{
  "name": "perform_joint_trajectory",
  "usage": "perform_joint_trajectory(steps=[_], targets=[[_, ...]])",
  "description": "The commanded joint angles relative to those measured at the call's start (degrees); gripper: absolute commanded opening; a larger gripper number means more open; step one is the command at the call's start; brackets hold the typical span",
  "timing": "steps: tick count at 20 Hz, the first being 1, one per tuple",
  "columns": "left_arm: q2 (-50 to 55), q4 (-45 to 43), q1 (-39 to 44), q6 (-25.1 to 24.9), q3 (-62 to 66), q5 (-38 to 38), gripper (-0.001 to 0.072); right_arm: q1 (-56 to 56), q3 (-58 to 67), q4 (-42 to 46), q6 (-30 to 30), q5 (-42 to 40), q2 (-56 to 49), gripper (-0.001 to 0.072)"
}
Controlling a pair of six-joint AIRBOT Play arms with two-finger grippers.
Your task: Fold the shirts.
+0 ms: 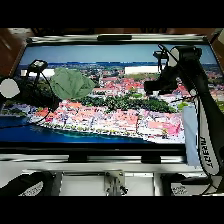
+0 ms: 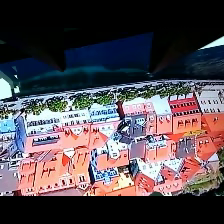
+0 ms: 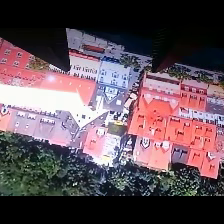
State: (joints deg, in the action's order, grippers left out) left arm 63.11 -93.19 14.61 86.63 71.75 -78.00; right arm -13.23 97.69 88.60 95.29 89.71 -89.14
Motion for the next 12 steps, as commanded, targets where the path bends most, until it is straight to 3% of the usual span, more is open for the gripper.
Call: perform_joint_trajectory(steps=[1,7,12], targets=[[0.0,0.0,0.0,0.0,0.0,0.0,0.0624,0.0,0.0,0.0,0.0,0.0,0.0,0.0625],[0.0,0.3,0.0,0.2,0.0,0.3,0.0624,0.0,0.0,0.0,0.0,0.0,0.0,0.0624],[0.2,5.4,0.1,0.0,0.0,7.8,0.0624,0.0,0.0,0.0,0.0,0.0,0.0,0.0625]])
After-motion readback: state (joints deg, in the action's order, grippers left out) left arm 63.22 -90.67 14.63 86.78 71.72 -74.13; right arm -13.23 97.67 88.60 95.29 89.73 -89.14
